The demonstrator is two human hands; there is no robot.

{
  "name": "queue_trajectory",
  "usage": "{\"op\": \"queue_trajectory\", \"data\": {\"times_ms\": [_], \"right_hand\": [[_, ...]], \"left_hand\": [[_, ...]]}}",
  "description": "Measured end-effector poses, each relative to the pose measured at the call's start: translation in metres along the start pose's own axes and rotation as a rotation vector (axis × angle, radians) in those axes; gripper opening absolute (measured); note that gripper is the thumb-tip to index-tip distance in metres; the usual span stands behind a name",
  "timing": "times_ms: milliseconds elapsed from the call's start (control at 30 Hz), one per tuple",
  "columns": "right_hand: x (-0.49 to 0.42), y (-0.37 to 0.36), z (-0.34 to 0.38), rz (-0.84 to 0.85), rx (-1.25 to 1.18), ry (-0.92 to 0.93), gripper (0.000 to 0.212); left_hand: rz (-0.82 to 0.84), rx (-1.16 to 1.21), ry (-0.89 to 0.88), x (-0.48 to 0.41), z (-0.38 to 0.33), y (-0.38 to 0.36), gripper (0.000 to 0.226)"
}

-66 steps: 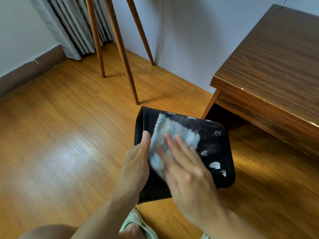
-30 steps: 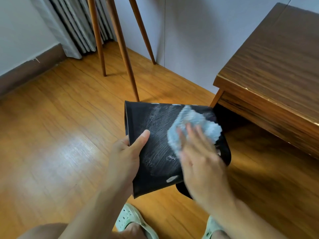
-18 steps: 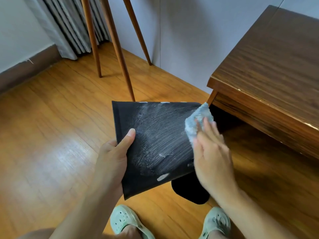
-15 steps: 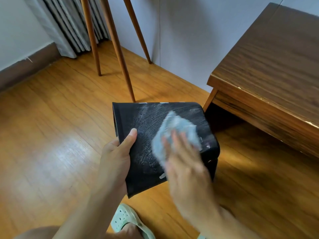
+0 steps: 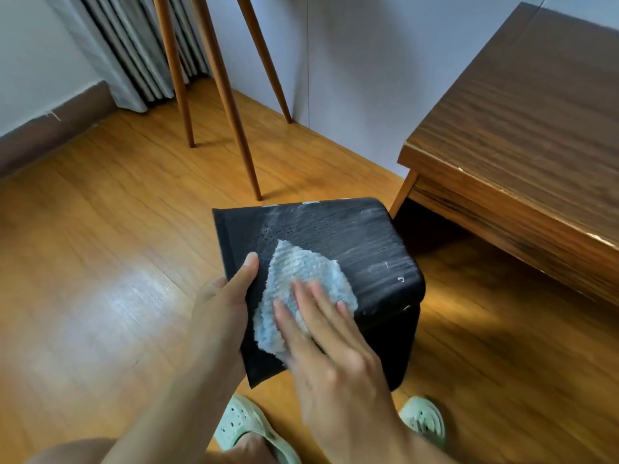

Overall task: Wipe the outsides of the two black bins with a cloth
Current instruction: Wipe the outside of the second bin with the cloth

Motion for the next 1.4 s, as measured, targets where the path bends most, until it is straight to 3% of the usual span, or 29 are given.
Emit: {"op": "queue_trajectory", "data": {"times_ms": [67,233,300,400,467,533,600,667,833,900,967,1100,1167,1300,1367,1400], "right_hand": [[-0.009,0.004,-0.015,0.021,0.021,0.007,0.052],[-0.041,0.012,-0.091,0.054,0.025,-0.429,0.046],[-0.033,0.011,-0.067,0.059,0.023,-0.367,0.045],[-0.005,0.005,-0.01,0.006,-0.019,-0.097,0.047],[-0.007,0.007,-0.013,0.016,-0.05,-0.006,0.049],[-0.021,0.008,-0.048,0.001,-0.037,-0.12,0.046],[-0.036,0.013,-0.087,0.008,-0.044,-0.35,0.046],[-0.04,0.012,-0.091,0.034,-0.047,-0.433,0.046],[-0.01,0.011,-0.005,-0.014,-0.016,0.003,0.052],[-0.013,0.016,-0.009,0.011,-0.011,0.097,0.05],[-0.028,0.019,-0.039,0.052,0.022,0.009,0.05],[-0.055,0.022,-0.101,0.126,-0.032,-0.428,0.048],[-0.049,0.021,-0.077,0.134,-0.023,-0.379,0.049],[-0.014,0.019,-0.006,0.111,-0.016,0.025,0.05],[-0.021,0.022,-0.024,0.102,-0.01,0.049,0.05],[-0.03,0.022,-0.043,0.082,0.003,-0.025,0.051]], "left_hand": [[-0.007,0.024,0.013,-0.001,0.0,0.002,0.031],[0.015,0.004,-0.054,0.003,-0.008,0.001,0.02],[0.017,-0.003,-0.047,0.003,-0.008,-0.001,0.021],[0.003,0.037,-0.008,0.002,-0.002,0.0,0.026],[-0.003,0.065,0.024,0.002,0.0,-0.001,0.028],[0.015,0.074,0.011,0.004,0.0,-0.001,0.022],[0.054,0.067,-0.02,0.008,-0.002,-0.004,0.019],[0.081,0.056,-0.038,0.011,-0.003,-0.007,0.018],[0.126,0.069,0.001,0.01,0.001,-0.004,0.028],[0.139,0.096,0.029,0.011,0.002,-0.005,0.031],[0.116,0.1,0.016,0.013,0.001,-0.005,0.026],[0.119,0.013,-0.041,0.022,0.001,-0.014,0.023],[0.12,-0.019,-0.06,0.023,0.002,-0.015,0.026],[0.142,0.018,-0.051,0.02,0.004,-0.014,0.03],[0.157,0.011,-0.031,0.019,0.006,-0.011,0.03],[0.174,-0.017,-0.032,0.02,0.008,-0.011,0.028]]}}
Point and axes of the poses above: each hand's wrist, its own x-axis away from the middle knuckle, its own y-axis out of the back of the hand, z = x × y, the point moved 2 cm from there along -x, towards the middle knuckle, and after that the axes turned 14 degrees about x, right-handed, at the moved point
